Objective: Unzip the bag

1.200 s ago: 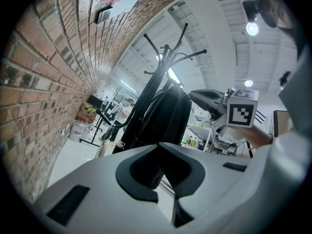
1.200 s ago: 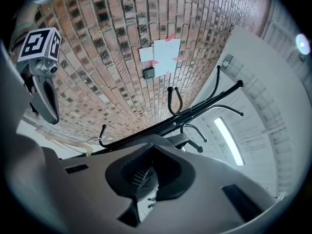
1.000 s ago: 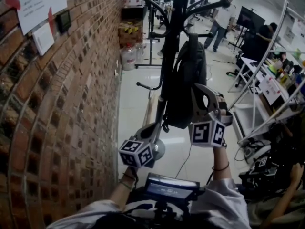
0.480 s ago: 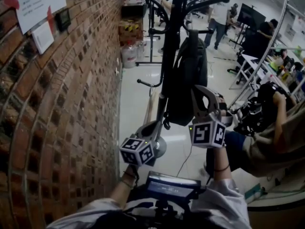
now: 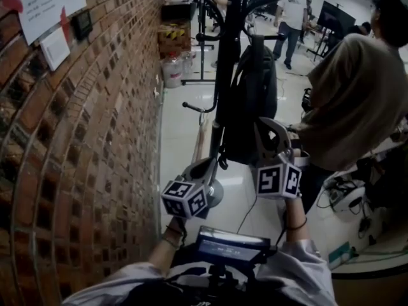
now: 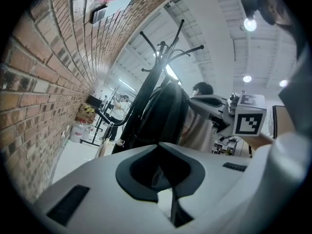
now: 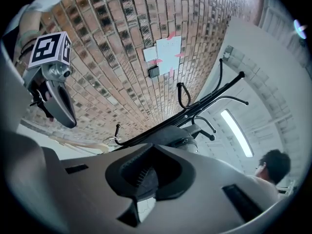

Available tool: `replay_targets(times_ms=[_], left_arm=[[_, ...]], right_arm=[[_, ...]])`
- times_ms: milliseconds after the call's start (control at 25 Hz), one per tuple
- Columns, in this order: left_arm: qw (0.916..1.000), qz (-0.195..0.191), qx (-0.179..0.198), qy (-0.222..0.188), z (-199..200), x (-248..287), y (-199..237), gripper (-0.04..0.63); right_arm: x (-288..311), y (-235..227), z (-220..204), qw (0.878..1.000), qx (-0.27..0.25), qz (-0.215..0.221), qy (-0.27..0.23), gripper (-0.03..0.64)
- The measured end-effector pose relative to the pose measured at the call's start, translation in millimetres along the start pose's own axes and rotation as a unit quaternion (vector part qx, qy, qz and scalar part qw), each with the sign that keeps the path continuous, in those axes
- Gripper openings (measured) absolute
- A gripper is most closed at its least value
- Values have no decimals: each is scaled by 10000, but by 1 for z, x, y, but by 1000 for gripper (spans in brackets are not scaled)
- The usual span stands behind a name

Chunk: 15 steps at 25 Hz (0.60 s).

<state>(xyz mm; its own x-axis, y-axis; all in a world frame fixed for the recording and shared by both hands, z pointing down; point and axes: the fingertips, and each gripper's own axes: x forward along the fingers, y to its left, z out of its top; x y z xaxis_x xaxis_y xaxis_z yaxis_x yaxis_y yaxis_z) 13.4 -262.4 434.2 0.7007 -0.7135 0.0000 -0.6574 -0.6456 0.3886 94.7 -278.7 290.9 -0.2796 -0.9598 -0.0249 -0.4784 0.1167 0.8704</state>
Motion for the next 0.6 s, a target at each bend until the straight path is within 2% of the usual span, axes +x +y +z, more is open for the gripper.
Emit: replay_targets(times_ms=[600], left_arm=[[9999,44,22,104,-5,-2,1,6]], right_arm=[[-4,18,-10,9998,139,128,73,12]])
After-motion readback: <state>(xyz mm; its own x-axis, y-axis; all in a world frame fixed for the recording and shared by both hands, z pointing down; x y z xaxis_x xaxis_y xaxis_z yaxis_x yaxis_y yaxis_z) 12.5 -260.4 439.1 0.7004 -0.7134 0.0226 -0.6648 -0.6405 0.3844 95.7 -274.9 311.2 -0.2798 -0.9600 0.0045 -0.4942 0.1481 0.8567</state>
